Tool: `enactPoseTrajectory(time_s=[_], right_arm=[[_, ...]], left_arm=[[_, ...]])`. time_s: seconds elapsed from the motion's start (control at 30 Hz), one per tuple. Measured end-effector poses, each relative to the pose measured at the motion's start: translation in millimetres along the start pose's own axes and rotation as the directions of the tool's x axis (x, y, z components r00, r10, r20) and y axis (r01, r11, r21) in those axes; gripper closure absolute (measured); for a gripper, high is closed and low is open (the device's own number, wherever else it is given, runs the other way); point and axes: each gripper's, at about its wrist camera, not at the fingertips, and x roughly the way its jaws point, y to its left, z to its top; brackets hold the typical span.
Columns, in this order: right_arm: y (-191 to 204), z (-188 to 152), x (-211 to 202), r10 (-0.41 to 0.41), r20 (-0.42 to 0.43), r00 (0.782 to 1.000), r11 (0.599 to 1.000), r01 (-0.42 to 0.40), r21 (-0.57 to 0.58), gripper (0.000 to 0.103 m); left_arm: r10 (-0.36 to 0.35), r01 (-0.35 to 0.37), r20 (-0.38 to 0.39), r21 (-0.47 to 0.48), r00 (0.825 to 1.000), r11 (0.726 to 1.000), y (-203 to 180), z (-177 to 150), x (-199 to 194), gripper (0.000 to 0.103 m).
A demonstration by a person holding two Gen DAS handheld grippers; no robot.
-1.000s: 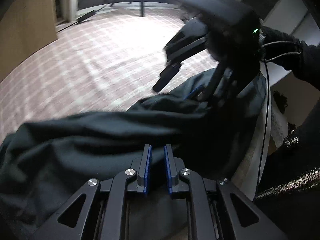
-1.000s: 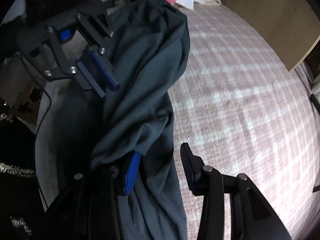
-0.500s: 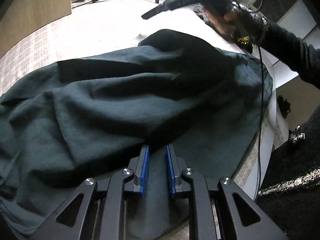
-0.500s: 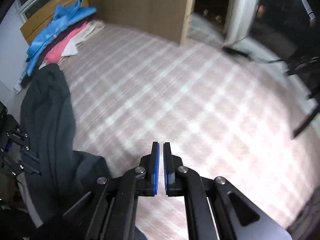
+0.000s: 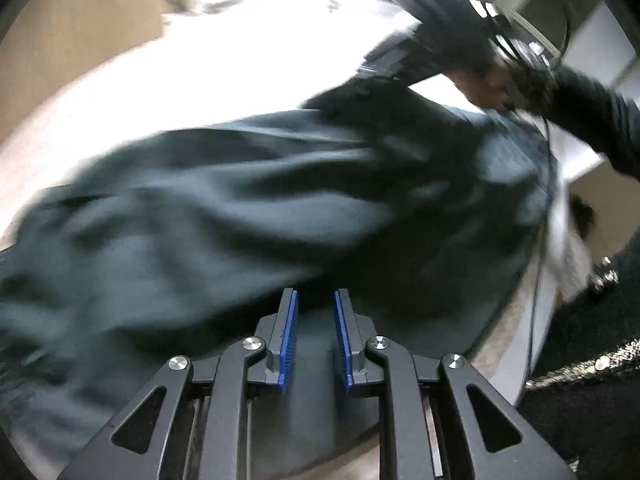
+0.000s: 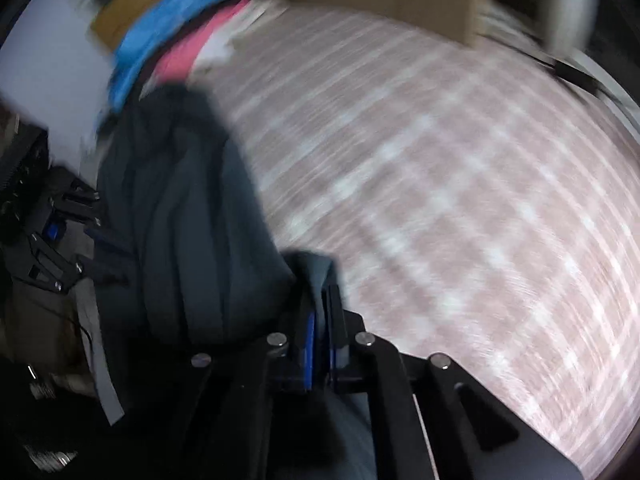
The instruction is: Fold clothes
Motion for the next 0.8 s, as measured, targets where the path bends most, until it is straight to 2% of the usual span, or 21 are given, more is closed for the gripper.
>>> enactPoseTrajectory(time_s=[0.07,0.1,0.13,0.17,0.2,0.23,0.33,0.37,0.4,0.43,0.5,0.53,0.57,0.63,0.67,0.73,0.8], right_arm=[[-13.5,-1.1,-11.3,0.054,0.014,0.998,0.996,-0.055,0.076,0.096],[-16.9,-1.6,-14.3,0.078,0.01,0.997,0.992,-0.078,0.101,0.096],[-20.3,-2.2,-17.4,0.101,0.008,0.995,0.987,-0.101,0.125,0.092],[-19.9,-1.6,-16.4,0.121,-0.002,0.993,0.982,-0.12,0.146,0.089],[-19.4,-1.1,-15.4,0.141,-0.011,0.99,0.976,-0.138,0.167,0.081],[-19.0,-0.5,-14.4,0.162,-0.019,0.987,0.97,-0.155,0.188,0.078],[-6.7,-1.3,18.4,0.131,-0.021,0.991,0.978,-0.125,0.167,0.08],[0.2,-0.1,31.0,0.116,-0.022,0.993,0.982,-0.111,0.151,0.085],[7.2,1.1,43.5,0.101,-0.022,0.995,0.986,-0.097,0.136,0.098],[14.1,2.4,56.1,0.085,-0.022,0.996,0.989,-0.082,0.12,0.099],[26.7,1.1,50.5,-0.046,0.0,0.999,0.998,0.046,0.047,0.099],[26.1,0.6,46.7,-0.11,0.003,0.994,0.993,0.11,0.046,0.099],[23.6,0.3,44.5,-0.13,0.002,0.991,0.99,0.13,0.059,0.099],[18.5,-0.2,40.1,-0.168,-0.001,0.986,0.982,0.168,0.085,0.098],[19.3,-2.5,28.6,-0.182,0.025,0.983,0.979,0.178,0.103,0.096],[20.9,-7.3,5.4,-0.209,0.078,0.975,0.97,0.197,0.139,0.084],[22.5,-12.0,-17.7,-0.238,0.129,0.963,0.961,0.214,0.177,0.076]], left_arm=[[0.106,-0.095,0.066,-0.153,0.992,0.984,41.0,-12.6,-30.7,0.057],[0.153,-0.126,0.094,-0.24,0.984,0.962,63.5,-21.9,-46.3,0.053],[0.217,-0.175,0.096,-0.325,0.972,0.929,86.7,-33.1,-59.8,0.046],[0.269,-0.221,0.085,-0.368,0.959,0.903,97.9,-38.9,-64.4,0.041],[0.283,-0.234,0.071,-0.392,0.957,0.89,109.2,-42.7,-64.2,0.039],[0.291,-0.243,0.056,-0.413,0.955,0.878,120.8,-46.3,-63.5,0.035],[0.313,-0.271,0.01,-0.476,0.95,0.837,155.5,-57.0,-61.3,0.033],[0.294,-0.257,0.003,-0.477,0.956,0.84,158.4,-56.1,-53.1,0.034],[0.298,-0.266,-0.002,-0.46,0.954,0.847,154.6,-55.2,-48.4,0.037],[0.306,-0.278,-0.008,-0.441,0.952,0.854,150.0,-54.4,-44.2,0.055],[0.322,-0.301,-0.017,-0.401,0.947,0.865,141.0,-52.9,-35.9,0.057],[0.33,-0.313,-0.022,-0.381,0.944,0.87,136.4,-52.1,-31.7,0.058],[0.365,-0.347,-0.028,-0.384,0.93,0.856,135.8,-57.0,-37.7,0.058],[0.36,-0.339,-0.026,-0.407,0.932,0.848,137.5,-64.2,-43.7,0.054],[0.365,-0.343,-0.026,-0.407,0.931,0.847,136.2,-65.9,-46.4,0.051],[0.407,-0.375,-0.001,-0.39,0.914,0.841,129.4,-61.7,-58.8,0.045],[0.451,-0.405,0.046,-0.367,0.891,0.837,116.9,-52.4,-71.5,0.044]])
